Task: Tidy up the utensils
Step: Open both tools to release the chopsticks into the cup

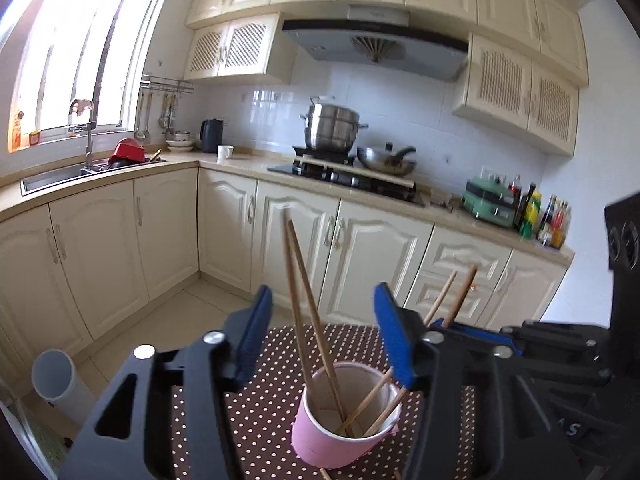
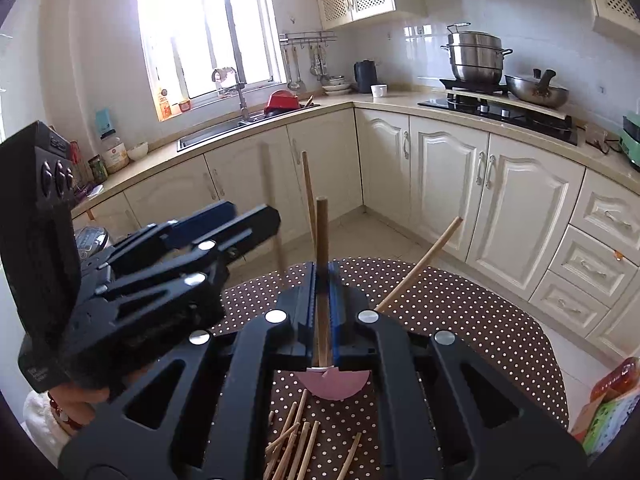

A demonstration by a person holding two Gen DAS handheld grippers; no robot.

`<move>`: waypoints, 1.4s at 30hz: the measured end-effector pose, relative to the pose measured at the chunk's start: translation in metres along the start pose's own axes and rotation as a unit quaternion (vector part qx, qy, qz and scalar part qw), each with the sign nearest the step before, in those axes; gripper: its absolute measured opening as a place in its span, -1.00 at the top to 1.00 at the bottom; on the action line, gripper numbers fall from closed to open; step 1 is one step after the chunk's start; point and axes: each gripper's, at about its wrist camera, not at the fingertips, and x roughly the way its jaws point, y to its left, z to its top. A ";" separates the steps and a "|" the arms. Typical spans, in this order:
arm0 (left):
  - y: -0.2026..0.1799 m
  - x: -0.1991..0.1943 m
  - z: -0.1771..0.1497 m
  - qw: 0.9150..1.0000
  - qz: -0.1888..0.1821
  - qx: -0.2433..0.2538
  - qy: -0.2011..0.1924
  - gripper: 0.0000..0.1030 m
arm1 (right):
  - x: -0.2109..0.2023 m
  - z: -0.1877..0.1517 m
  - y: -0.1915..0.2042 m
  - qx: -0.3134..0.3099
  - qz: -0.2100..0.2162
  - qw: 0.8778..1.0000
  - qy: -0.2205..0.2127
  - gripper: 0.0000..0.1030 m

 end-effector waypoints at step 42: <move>-0.042 -0.131 -0.038 0.996 0.059 0.050 0.055 -0.44 | -0.115 -0.066 -0.015 0.050 -0.029 0.998 -0.035 -0.04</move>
